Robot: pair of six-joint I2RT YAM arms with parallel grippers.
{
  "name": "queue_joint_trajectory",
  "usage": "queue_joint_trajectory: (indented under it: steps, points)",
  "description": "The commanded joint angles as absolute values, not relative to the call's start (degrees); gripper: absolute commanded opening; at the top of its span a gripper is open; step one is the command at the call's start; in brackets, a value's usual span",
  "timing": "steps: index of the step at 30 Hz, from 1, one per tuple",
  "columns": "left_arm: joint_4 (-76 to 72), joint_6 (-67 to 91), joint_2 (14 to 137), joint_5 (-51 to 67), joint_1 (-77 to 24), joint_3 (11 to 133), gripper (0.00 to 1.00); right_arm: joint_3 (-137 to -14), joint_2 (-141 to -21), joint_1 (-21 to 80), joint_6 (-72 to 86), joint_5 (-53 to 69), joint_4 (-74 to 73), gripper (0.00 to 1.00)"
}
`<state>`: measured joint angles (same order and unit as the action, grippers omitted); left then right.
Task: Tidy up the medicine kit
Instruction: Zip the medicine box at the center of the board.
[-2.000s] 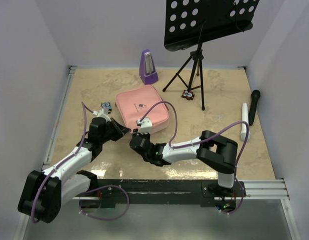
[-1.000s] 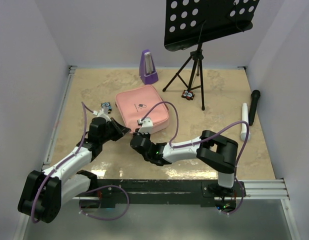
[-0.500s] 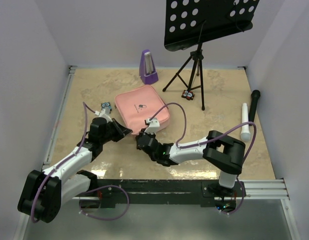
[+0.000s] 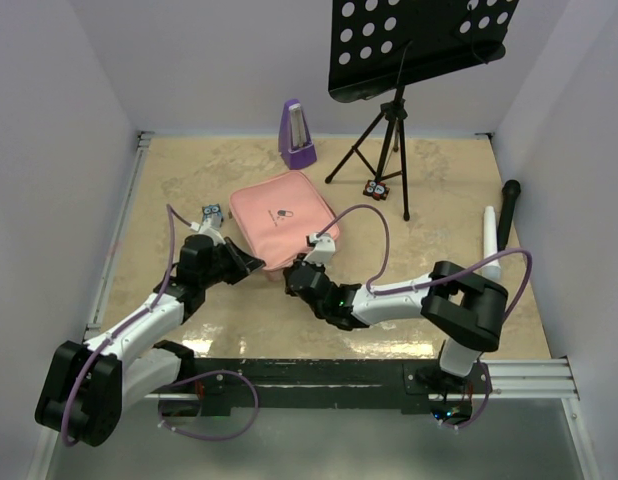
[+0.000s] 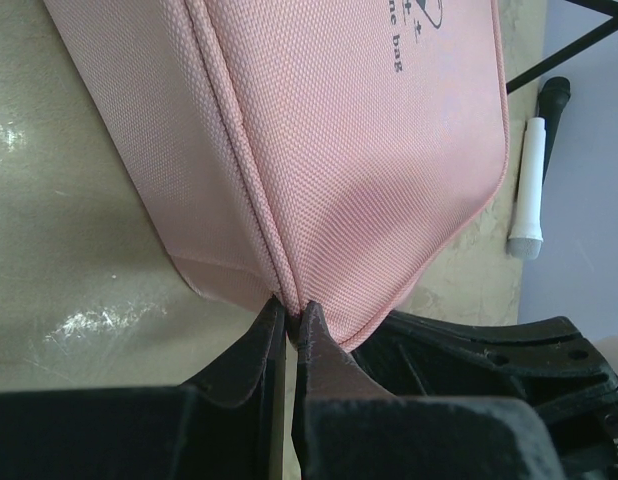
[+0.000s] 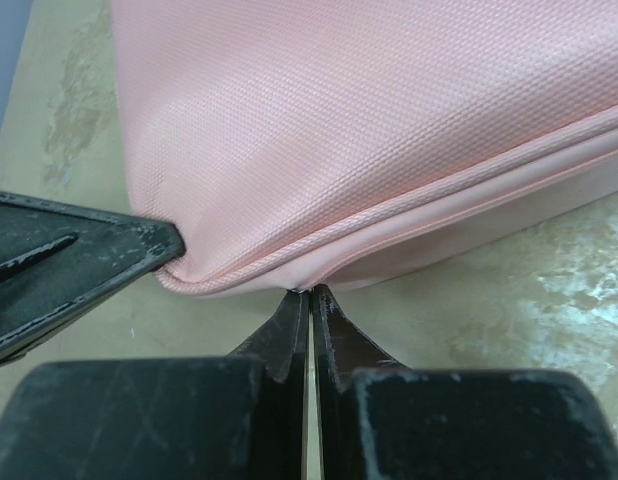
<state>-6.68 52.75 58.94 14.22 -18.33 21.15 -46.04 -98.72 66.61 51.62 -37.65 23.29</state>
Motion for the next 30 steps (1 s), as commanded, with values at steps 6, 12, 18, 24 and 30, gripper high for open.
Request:
queue_joint_trajectory:
  steps: [6, 12, 18, 24, 30]
  points:
    - [-2.99, 47.02, 57.31, 10.99, -15.73, 22.24, 0.0, -41.84, -95.89, 61.79, 51.85, -47.29, 14.41, 0.0]
    - [-0.62, 45.71, 55.64, 11.33, -13.54, 22.59, 0.0, -39.73, -93.52, 59.24, 52.56, -46.41, 14.68, 0.0]
    - [2.55, 44.39, 54.41, 11.51, -11.95, 23.2, 0.0, -37.36, -91.67, 55.64, 53.44, -44.04, 16.34, 0.0]
    - [4.48, 43.24, 53.17, 11.34, -10.2, 22.5, 0.0, -35.07, -89.39, 51.16, 53.7, -40.78, 18.37, 0.0]
    - [6.15, 42.63, 52.21, 11.16, -8.44, 23.02, 0.0, -33.67, -87.72, 50.1, 53.26, -39.55, 18.9, 0.0]
